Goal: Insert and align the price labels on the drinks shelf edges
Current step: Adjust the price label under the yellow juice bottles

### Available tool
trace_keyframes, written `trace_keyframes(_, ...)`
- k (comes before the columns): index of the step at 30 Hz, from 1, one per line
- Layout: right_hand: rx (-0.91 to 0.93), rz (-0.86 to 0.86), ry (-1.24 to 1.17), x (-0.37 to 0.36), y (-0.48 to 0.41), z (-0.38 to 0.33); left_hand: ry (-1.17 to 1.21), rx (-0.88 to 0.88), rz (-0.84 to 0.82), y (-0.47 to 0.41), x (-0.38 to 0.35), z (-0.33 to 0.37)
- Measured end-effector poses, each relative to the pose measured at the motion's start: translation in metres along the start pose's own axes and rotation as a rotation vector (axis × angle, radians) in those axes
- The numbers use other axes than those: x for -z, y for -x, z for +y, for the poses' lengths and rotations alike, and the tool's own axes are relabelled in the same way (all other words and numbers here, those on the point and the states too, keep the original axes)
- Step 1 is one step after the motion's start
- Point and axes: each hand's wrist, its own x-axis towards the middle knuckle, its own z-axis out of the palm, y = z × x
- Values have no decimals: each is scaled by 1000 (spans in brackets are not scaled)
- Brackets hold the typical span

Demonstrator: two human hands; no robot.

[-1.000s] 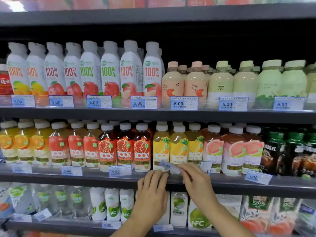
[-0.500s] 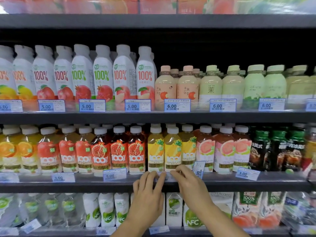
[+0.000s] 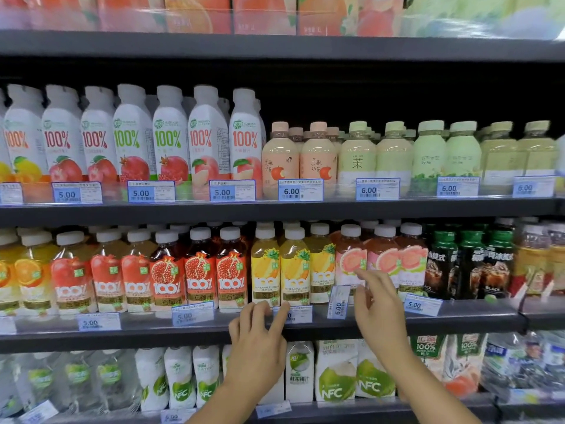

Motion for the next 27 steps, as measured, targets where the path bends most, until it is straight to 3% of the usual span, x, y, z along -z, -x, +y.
trace_keyframes(2, -94, -95, 0, 7, -4, 6, -4, 9, -2, 0, 0, 2)
trace_keyframes(7, -94, -282, 2, 6, -6, 9, -7, 53, -28, -2, -2, 6)
trace_keyframes(10, -95, -174, -45, 4, -7, 10, -1, 65, -36, -3, -2, 6)
trace_keyframes(13, -302, -70, -347, 8, -8, 5, 36, 69, 2, -6, 3, 4)
trace_keyframes(15, -424, -97, -570, 10, -5, -4, 153, 81, 46, -10, 9, 7)
trace_keyframes(18, -488, -151, -735, 10, 1, -14, 515, 179, 14, -20, 24, 22)
trace_keyframes(22, -534, -206, -781, 3, 11, -22, 851, 281, -25, -36, 37, 44)
trace_keyframes(27, -538, -238, -739, 1, 21, -23, 961, 389, -5, -39, 40, 52)
